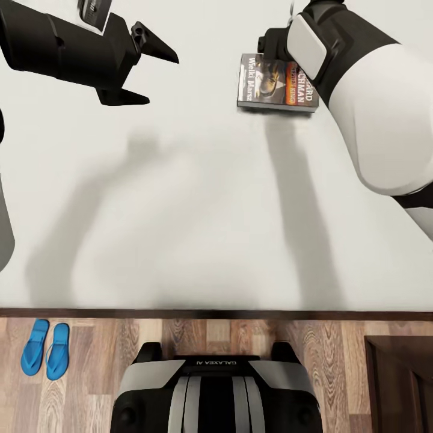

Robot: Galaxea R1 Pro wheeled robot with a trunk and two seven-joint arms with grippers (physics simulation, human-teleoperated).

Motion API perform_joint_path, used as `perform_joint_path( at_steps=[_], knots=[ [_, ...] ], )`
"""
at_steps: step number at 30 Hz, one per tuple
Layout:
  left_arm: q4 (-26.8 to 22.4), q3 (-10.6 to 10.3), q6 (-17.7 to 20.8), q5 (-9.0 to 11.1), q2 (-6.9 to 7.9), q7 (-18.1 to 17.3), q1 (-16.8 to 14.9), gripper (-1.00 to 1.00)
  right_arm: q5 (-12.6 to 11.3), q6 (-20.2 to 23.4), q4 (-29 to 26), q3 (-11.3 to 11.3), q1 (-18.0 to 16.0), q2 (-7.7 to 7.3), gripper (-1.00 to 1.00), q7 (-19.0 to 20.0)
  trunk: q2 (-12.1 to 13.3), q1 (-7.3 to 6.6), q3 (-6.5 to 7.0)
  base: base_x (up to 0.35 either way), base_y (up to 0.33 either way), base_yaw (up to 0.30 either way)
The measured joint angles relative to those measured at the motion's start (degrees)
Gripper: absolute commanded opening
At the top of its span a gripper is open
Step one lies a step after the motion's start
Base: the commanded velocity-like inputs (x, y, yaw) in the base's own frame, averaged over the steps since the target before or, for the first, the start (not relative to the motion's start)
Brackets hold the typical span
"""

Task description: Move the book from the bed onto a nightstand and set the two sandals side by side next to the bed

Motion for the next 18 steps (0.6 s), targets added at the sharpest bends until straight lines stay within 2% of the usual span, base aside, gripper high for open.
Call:
perform_joint_path(
  at_steps=[4,13,18],
  knots=[
    [0.00,0.01,0.00,0.00,-0.05,-0.01,0.00,1.00,-0.11,0.07,0.34,0.02,-0.22,0.00,1.00,-0.20,0.00,0.00,0.00,-0.305,0.000,0.000],
    [0.00,0.01,-0.08,-0.08,-0.08,-0.01,0.00,1.00,-0.25,0.24,1.29,-0.01,-0.83,0.00,1.00,-0.28,0.00,-0.02,0.00,-0.094,0.000,0.000],
    [0.00,0.01,-0.08,-0.04,-0.09,-0.01,0.00,1.00,-0.25,0.33,1.39,-0.04,-0.91,0.00,1.00,-0.28,0.00,0.00,0.00,-0.246,0.000,0.000]
  ],
)
